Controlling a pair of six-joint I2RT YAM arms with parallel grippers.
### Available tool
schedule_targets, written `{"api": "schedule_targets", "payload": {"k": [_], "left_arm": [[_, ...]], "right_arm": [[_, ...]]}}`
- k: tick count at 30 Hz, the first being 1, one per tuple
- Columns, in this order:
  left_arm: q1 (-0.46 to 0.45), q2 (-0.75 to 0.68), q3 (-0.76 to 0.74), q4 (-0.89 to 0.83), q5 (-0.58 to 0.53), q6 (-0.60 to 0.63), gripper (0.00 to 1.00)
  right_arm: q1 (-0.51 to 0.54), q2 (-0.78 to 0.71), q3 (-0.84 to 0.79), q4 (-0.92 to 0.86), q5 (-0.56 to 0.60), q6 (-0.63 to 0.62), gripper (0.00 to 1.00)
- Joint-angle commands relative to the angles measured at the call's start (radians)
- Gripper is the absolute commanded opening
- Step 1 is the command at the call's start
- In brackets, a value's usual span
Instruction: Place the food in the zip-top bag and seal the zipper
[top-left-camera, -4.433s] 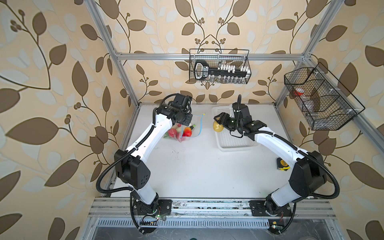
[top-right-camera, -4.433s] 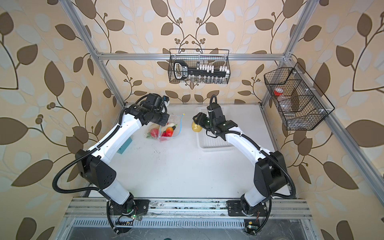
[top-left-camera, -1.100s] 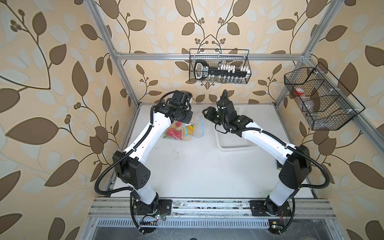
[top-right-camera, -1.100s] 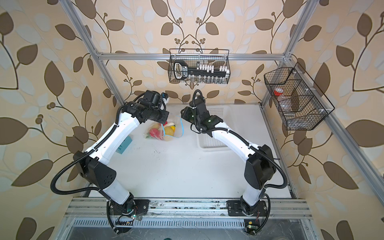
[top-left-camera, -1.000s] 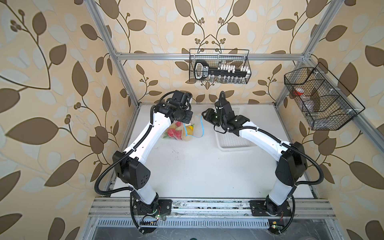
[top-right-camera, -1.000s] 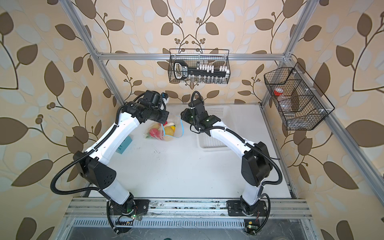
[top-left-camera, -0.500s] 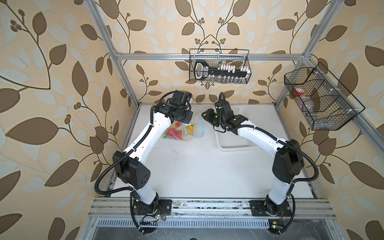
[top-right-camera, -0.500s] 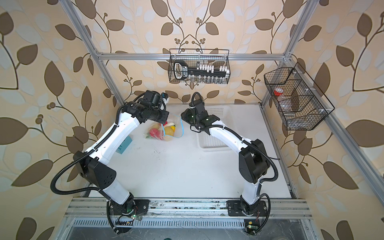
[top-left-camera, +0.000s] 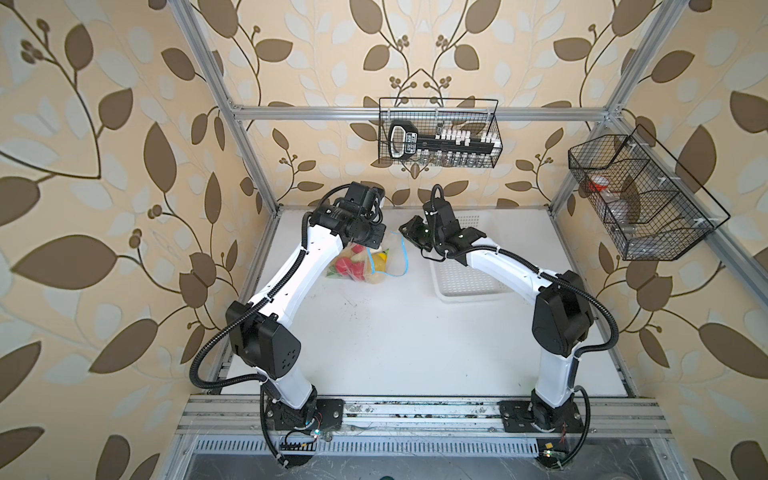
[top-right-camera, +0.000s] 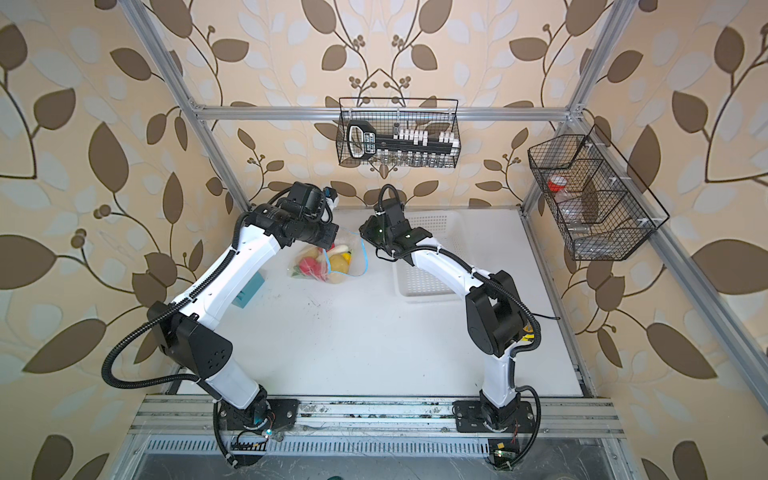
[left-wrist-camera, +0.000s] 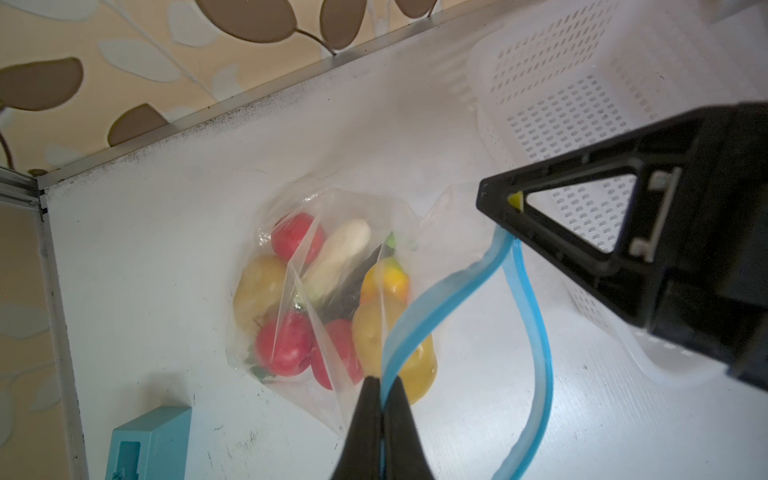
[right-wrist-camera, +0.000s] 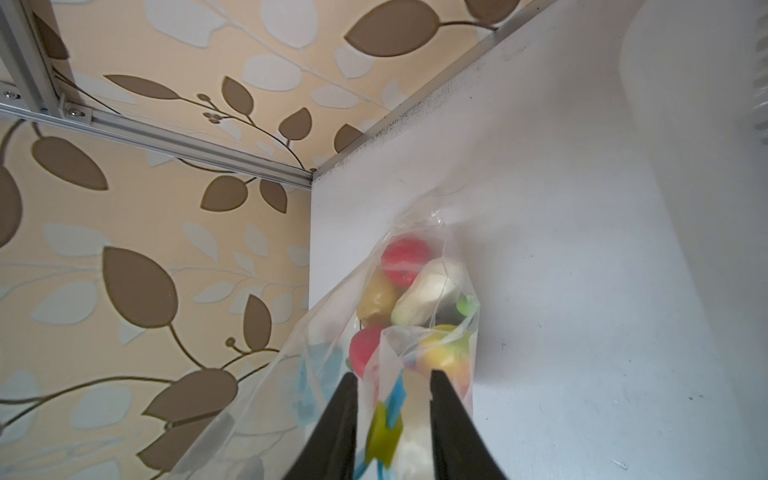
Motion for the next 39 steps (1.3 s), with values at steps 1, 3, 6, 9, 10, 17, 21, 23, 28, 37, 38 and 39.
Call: {"api": "schedule_targets", "payload": {"k": [1, 3, 6, 9, 10, 17, 21, 23, 28, 37, 38, 39], "left_arm": [[-0.006, -0.042, -0.001, 0.021, 0.012, -0.003, 0.00], [-0.006, -0.040, 0.000, 0.019, 0.014, -0.004, 0.00], [-0.006, -0.040, 0.000, 0.019, 0.014, -0.004, 0.00], [-0.006, -0.040, 0.002, 0.018, 0.015, -0.006, 0.00], [-0.006, -0.041, 0.002, 0.018, 0.015, -0.005, 0.00], [-0.002, -0.029, 0.070, -0.006, -0.017, -0.046, 0.00], [0.032, 0.004, 0.149, -0.029, -0.047, -0.049, 0.44], [0.062, 0.029, 0.201, -0.044, -0.048, -0.043, 0.76], [0.126, 0.102, 0.361, -0.080, 0.000, 0.032, 0.99], [0.282, 0.057, 0.111, 0.257, 0.484, 0.329, 0.99], [0.312, 0.054, 0.066, 0.333, 0.592, 0.328, 0.99], [0.331, 0.082, 0.080, 0.342, 0.670, 0.349, 0.99]], "right_arm": [[-0.004, 0.014, 0.041, 0.009, -0.007, 0.010, 0.27], [-0.003, 0.015, 0.041, 0.009, -0.005, 0.012, 0.23], [-0.004, 0.015, 0.041, 0.011, -0.010, 0.014, 0.16], [-0.002, 0.014, 0.040, 0.014, -0.013, 0.017, 0.10], [-0.002, 0.014, 0.041, 0.013, -0.013, 0.017, 0.09], [-0.008, 0.022, 0.053, 0.019, -0.035, 0.019, 0.00], [-0.013, 0.026, 0.059, 0.021, -0.049, 0.012, 0.00], [-0.014, 0.029, 0.067, 0.021, -0.058, 0.005, 0.00], [-0.019, 0.052, 0.107, 0.010, -0.101, -0.020, 0.00], [-0.019, 0.124, 0.296, -0.152, -0.095, -0.148, 0.00], [-0.023, 0.132, 0.302, -0.141, -0.119, -0.149, 0.00], [-0.027, 0.140, 0.311, -0.135, -0.140, -0.151, 0.00]]}}
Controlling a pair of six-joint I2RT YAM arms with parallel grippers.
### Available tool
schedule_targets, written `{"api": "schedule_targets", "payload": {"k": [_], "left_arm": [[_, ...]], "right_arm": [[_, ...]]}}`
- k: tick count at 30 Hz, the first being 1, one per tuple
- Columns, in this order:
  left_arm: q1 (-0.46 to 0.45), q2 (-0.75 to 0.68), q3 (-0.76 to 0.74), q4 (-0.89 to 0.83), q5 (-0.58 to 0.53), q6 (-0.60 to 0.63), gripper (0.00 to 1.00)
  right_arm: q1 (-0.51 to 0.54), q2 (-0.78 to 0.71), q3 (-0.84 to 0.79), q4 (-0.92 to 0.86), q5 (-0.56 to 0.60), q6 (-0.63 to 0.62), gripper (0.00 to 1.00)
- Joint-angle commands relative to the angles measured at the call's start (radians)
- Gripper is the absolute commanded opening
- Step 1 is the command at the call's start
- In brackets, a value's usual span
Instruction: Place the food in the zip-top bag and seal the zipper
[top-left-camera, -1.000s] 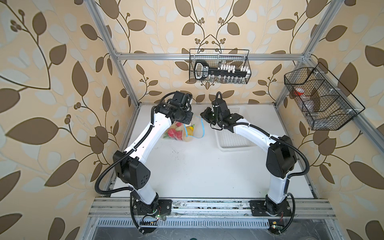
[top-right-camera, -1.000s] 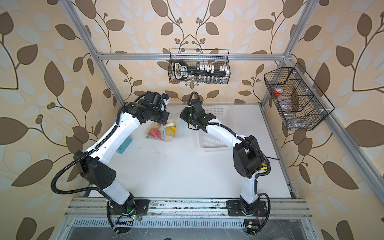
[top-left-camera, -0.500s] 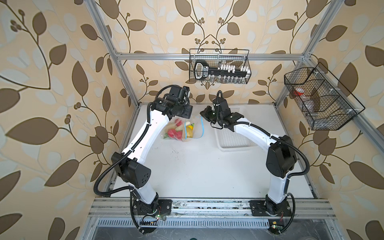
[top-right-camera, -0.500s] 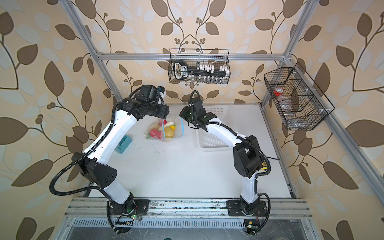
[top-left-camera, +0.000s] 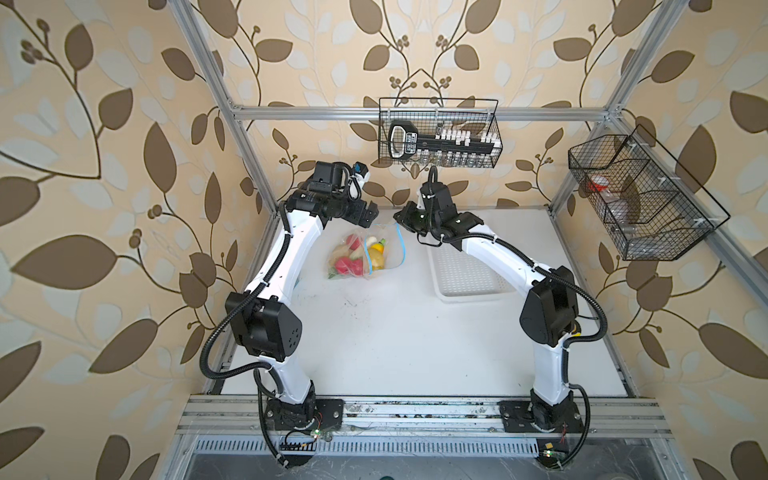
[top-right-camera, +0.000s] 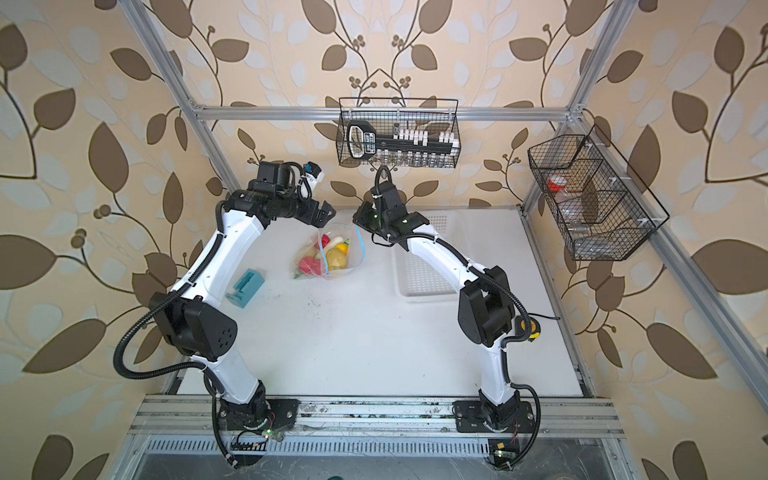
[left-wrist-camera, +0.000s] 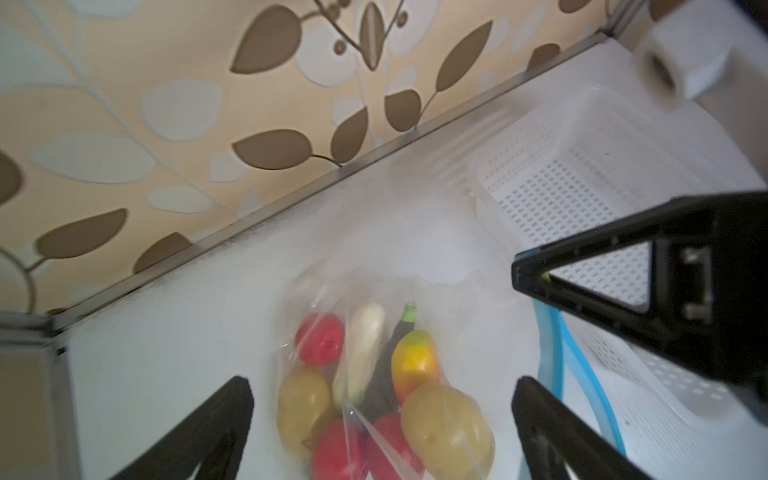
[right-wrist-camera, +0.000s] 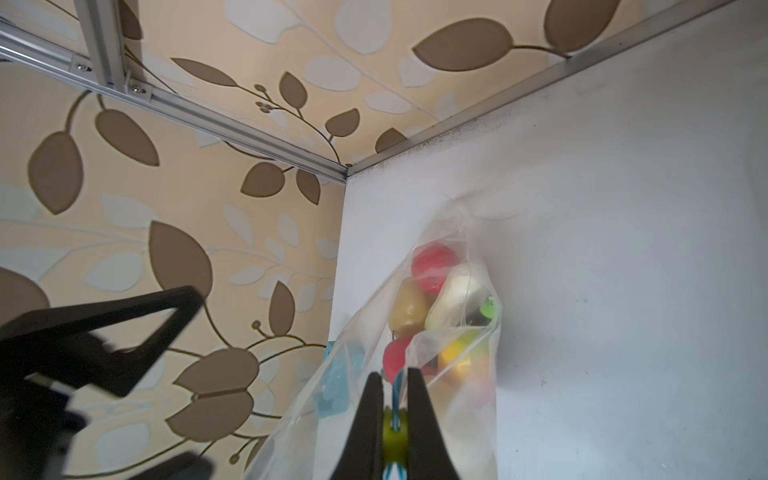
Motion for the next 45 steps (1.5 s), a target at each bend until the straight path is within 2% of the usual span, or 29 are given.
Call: {"api": "schedule_targets", "payload": {"k": [1, 3, 9, 12, 14, 16, 18, 23, 26, 30, 36, 39, 41, 43, 45], "left_arm": [[0.086, 0.019, 0.005, 0.138, 0.378, 0.121, 0.98], [0.090, 0.077, 0.060, 0.096, 0.442, 0.183, 0.98], [0.138, 0.156, 0.102, 0.086, 0.672, 0.331, 0.99], [0.176, 0.203, 0.111, 0.150, 0.822, 0.351, 0.99], [0.190, 0.234, 0.127, 0.198, 0.852, 0.322, 0.99], [0.194, 0.266, 0.167, 0.180, 0.859, 0.346, 0.99], [0.194, 0.289, 0.224, 0.108, 0.865, 0.434, 0.99], [0.194, 0.303, 0.235, 0.072, 0.891, 0.536, 0.99], [0.194, 0.330, 0.279, -0.048, 0.956, 0.688, 0.95], [0.193, 0.365, 0.318, -0.033, 0.998, 0.671, 0.94], [0.193, 0.400, 0.308, 0.100, 1.007, 0.609, 0.86], [0.193, 0.420, 0.309, 0.177, 1.058, 0.569, 0.78], [0.189, 0.436, 0.312, 0.267, 1.072, 0.481, 0.74], [0.188, 0.453, 0.311, 0.347, 1.114, 0.431, 0.67], [0.187, 0.471, 0.308, 0.480, 1.141, 0.304, 0.64]], "right_arm": [[-0.010, 0.040, 0.055, -0.033, -0.067, -0.054, 0.00], [-0.013, 0.058, 0.085, -0.050, -0.083, -0.075, 0.00], [-0.017, 0.087, 0.171, -0.105, -0.077, -0.171, 0.00], [-0.025, 0.114, 0.226, -0.147, -0.094, -0.215, 0.00], [-0.032, 0.121, 0.229, -0.128, -0.130, -0.224, 0.00], [-0.039, 0.129, 0.236, -0.123, -0.143, -0.241, 0.00], [-0.041, 0.137, 0.255, -0.124, -0.157, -0.269, 0.00], [-0.042, 0.153, 0.319, -0.161, -0.151, -0.341, 0.00], [-0.042, 0.157, 0.336, -0.162, -0.155, -0.358, 0.00], [-0.038, 0.167, 0.357, -0.160, -0.166, -0.368, 0.00], [-0.029, 0.178, 0.375, -0.155, -0.195, -0.394, 0.00], [-0.023, 0.187, 0.390, -0.160, -0.200, -0.407, 0.00], [-0.022, 0.198, 0.407, -0.168, -0.203, -0.407, 0.00], [-0.022, 0.205, 0.418, -0.173, -0.208, -0.410, 0.00], [-0.022, 0.208, 0.420, -0.172, -0.209, -0.410, 0.00]]}}
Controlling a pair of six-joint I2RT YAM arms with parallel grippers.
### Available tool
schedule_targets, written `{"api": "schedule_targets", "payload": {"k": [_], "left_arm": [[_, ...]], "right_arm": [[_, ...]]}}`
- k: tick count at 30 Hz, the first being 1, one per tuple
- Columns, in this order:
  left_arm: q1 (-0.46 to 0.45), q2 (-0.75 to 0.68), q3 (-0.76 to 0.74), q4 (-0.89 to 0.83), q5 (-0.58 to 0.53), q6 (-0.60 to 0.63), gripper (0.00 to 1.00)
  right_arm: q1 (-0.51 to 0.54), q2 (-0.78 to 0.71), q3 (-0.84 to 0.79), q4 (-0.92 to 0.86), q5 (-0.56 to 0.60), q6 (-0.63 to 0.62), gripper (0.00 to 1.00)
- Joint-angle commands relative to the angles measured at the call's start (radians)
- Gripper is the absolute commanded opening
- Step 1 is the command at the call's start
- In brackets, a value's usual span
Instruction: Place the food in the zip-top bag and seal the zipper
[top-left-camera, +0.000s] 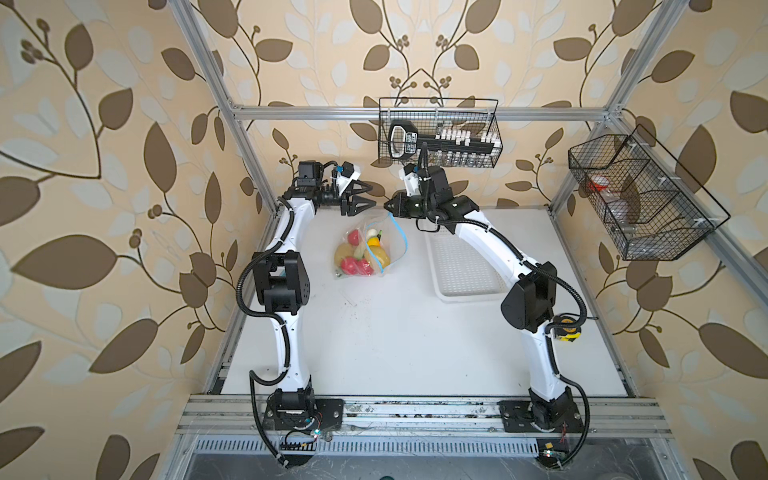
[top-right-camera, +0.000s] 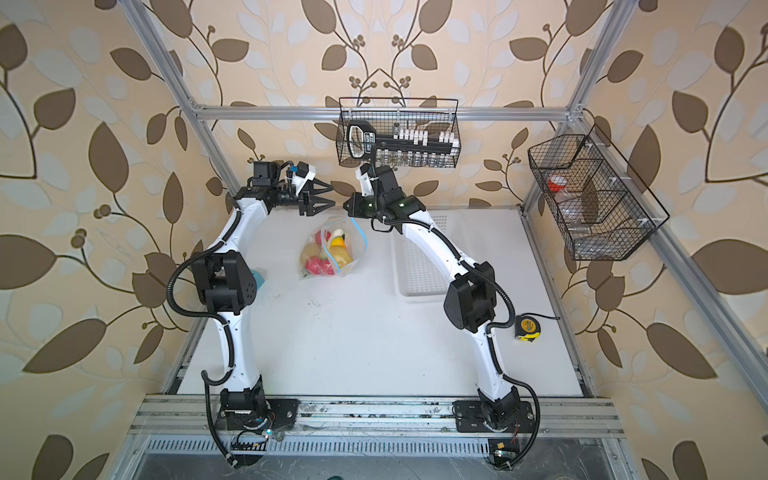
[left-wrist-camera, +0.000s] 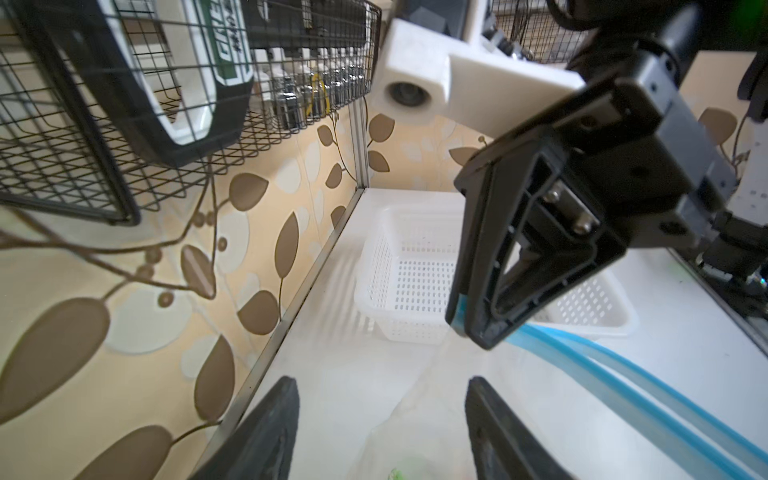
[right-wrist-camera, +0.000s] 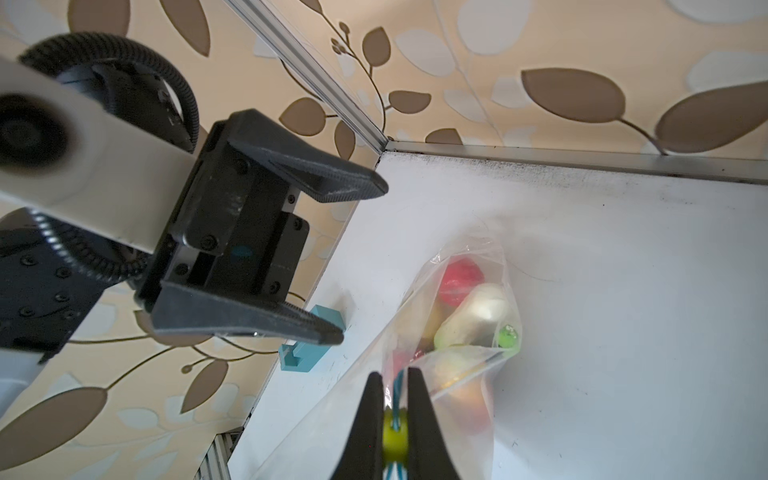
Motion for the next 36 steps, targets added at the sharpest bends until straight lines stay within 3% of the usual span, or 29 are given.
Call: {"api": "schedule_targets", "payload": {"k": [1, 6, 8, 9, 11, 17, 20, 23, 26, 28, 31, 36], "left_arm": [[-0.007, 0.019, 0.021, 0.287, 0.121, -0.226, 0.63], [-0.015, 0.058, -0.044, 0.798, 0.200, -0.661, 0.43], [-0.019, 0.062, -0.062, 0.866, 0.215, -0.714, 0.30], [-0.021, 0.059, -0.077, 0.882, 0.215, -0.724, 0.29], [-0.024, 0.047, -0.112, 0.898, 0.208, -0.725, 0.36], [-0.032, 0.007, -0.202, 0.930, 0.241, -0.737, 0.38], [-0.033, -0.014, -0.259, 1.045, 0.259, -0.808, 0.40], [-0.035, 0.001, -0.282, 1.306, 0.292, -1.031, 0.42], [-0.041, 0.069, -0.259, 1.796, 0.319, -1.444, 0.45], [-0.040, 0.105, -0.216, 1.892, 0.320, -1.576, 0.46], [-0.038, 0.083, -0.259, 1.891, 0.319, -1.547, 0.46], [-0.049, 0.031, -0.327, 1.889, 0.319, -1.517, 0.56]], "right_arm": [[0.003, 0.020, 0.043, -0.002, -0.027, -0.024, 0.00], [-0.004, 0.025, 0.049, 0.009, -0.039, -0.019, 0.00], [-0.005, 0.023, 0.049, 0.010, -0.040, -0.020, 0.00], [-0.005, 0.024, 0.052, 0.012, -0.040, -0.020, 0.00], [-0.005, 0.024, 0.054, 0.013, -0.037, -0.020, 0.00], [-0.006, 0.035, 0.062, 0.024, -0.048, -0.016, 0.00], [-0.006, 0.036, 0.062, 0.027, -0.055, -0.020, 0.00], [-0.006, 0.036, 0.063, 0.025, -0.062, -0.029, 0.00], [-0.005, 0.034, 0.062, 0.024, -0.068, -0.036, 0.00], [-0.004, 0.032, 0.063, 0.021, -0.067, -0.041, 0.00], [-0.006, 0.033, 0.063, 0.017, -0.073, -0.050, 0.00], [-0.007, 0.040, 0.067, 0.004, -0.090, -0.066, 0.00]]}}
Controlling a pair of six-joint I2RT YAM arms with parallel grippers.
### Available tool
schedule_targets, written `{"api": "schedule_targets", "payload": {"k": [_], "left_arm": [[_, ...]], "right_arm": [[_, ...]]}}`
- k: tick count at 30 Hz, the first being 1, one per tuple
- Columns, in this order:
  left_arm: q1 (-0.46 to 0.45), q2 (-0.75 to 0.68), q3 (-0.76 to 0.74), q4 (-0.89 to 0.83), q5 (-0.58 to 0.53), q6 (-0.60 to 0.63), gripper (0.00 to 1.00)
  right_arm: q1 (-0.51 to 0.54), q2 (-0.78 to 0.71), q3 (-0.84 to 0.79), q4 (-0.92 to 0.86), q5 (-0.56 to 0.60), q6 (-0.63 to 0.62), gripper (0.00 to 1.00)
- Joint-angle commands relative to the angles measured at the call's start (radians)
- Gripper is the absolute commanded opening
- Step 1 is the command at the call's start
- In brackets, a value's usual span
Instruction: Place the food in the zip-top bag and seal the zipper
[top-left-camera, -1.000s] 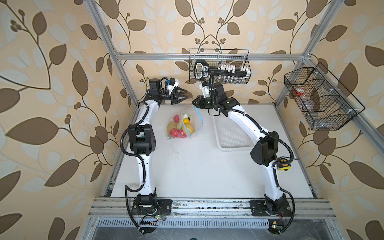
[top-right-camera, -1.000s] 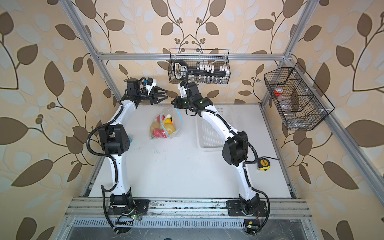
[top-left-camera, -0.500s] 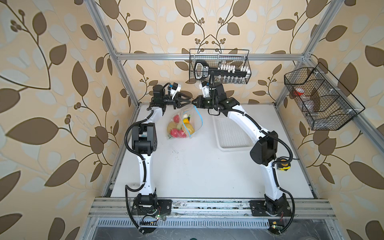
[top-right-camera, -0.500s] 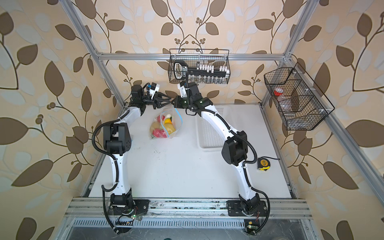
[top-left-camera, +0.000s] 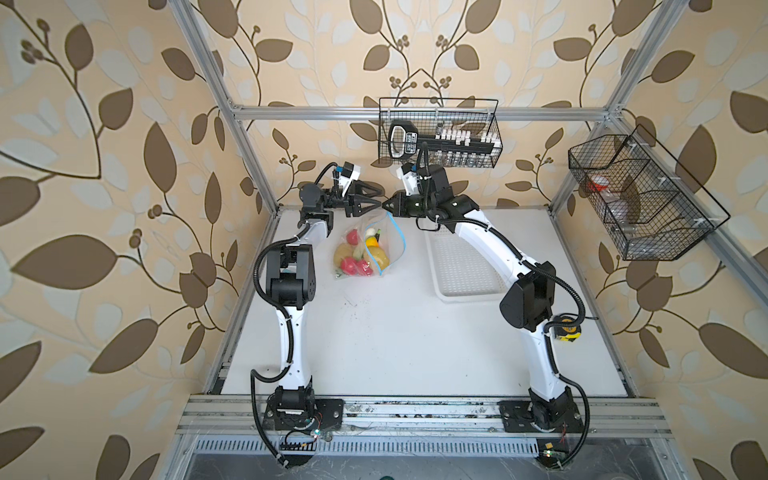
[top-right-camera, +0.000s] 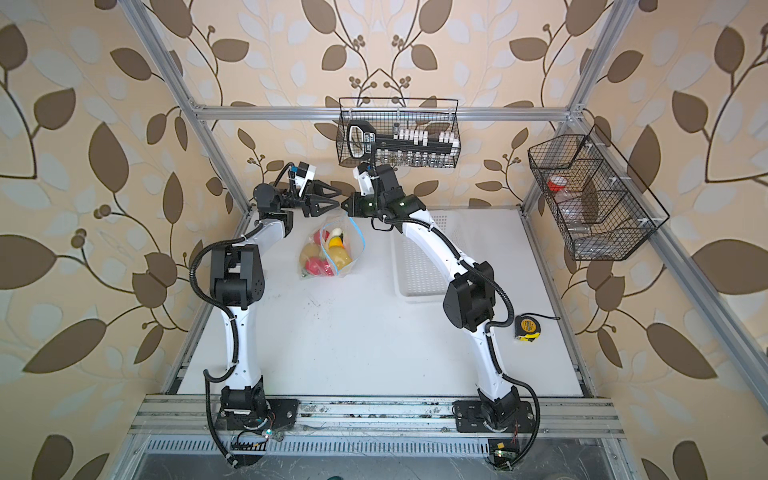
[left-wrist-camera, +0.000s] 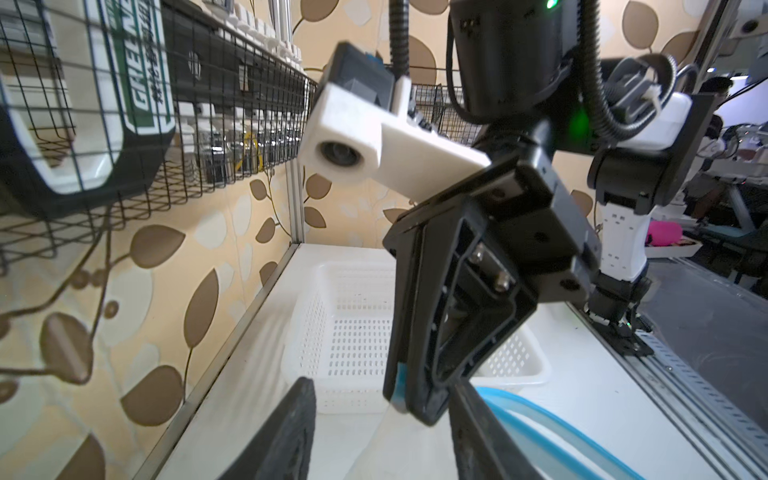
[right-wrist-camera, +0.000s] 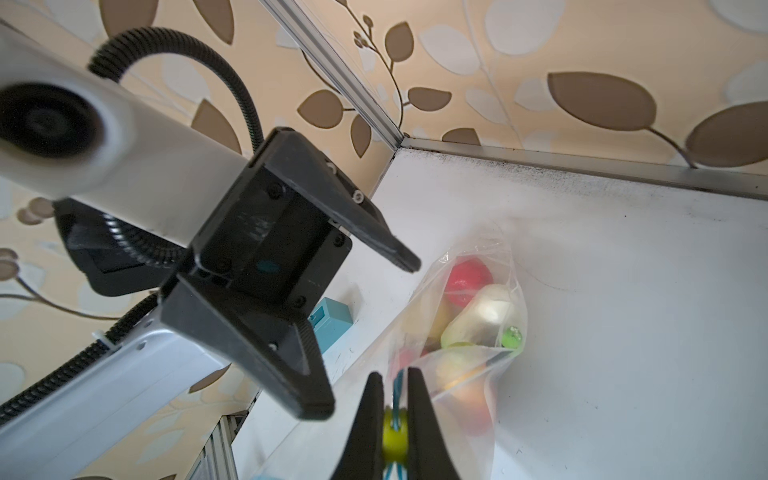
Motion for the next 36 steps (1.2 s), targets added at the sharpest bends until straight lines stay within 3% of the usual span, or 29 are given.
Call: {"api": "schedule_targets", "payload": {"k": [1, 9, 12, 22, 36], "left_arm": [[-0.013, -0.068, -0.028, 0.119, 0.097, -0.058, 0.59], [-0.011, -0.085, -0.045, 0.116, 0.099, -0.152, 0.74], [-0.011, -0.109, -0.076, 0.116, 0.099, -0.165, 0.99], [-0.014, -0.186, -0.235, 0.115, 0.100, -0.110, 0.98], [-0.029, -0.161, -0.219, 0.118, 0.099, -0.106, 0.80]], "right_arm": [[-0.004, 0.024, 0.043, 0.002, -0.037, -0.032, 0.00], [-0.006, 0.012, 0.042, -0.002, -0.064, -0.073, 0.00], [-0.012, 0.009, 0.038, -0.011, -0.077, -0.087, 0.00], [-0.019, 0.003, 0.037, -0.021, -0.150, -0.123, 0.00], [-0.019, -0.001, 0.030, -0.008, -0.221, -0.125, 0.00]]}}
